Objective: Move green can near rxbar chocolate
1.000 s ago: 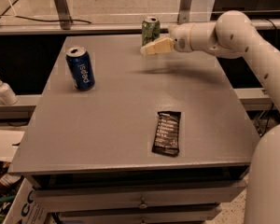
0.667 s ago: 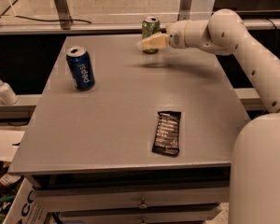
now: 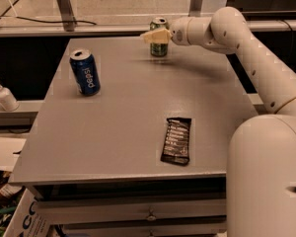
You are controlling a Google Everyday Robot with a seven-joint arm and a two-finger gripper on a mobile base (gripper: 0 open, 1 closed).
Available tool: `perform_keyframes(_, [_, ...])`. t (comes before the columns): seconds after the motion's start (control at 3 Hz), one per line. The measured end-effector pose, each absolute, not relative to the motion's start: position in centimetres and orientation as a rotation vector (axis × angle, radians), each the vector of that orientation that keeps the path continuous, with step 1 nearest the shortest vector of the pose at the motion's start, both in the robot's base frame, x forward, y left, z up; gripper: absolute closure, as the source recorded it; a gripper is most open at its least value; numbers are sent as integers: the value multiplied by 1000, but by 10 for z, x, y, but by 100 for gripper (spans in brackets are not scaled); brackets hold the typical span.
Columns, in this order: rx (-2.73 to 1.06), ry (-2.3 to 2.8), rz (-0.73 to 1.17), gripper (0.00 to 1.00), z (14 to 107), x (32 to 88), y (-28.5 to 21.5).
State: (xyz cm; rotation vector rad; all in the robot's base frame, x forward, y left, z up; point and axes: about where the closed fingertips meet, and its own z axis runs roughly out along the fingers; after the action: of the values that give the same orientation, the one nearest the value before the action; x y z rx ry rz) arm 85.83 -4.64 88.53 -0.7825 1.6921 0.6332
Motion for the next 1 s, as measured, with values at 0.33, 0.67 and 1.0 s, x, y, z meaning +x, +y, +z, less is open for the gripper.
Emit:
perform_keyframes(0.33, [-767,1702,617,41,887,855,-56])
perform_keyframes(0.67, [-762,1719,605,65,891,840,-71])
perform_keyframes(1.0, [-786,1705,643,88,913,804,-75])
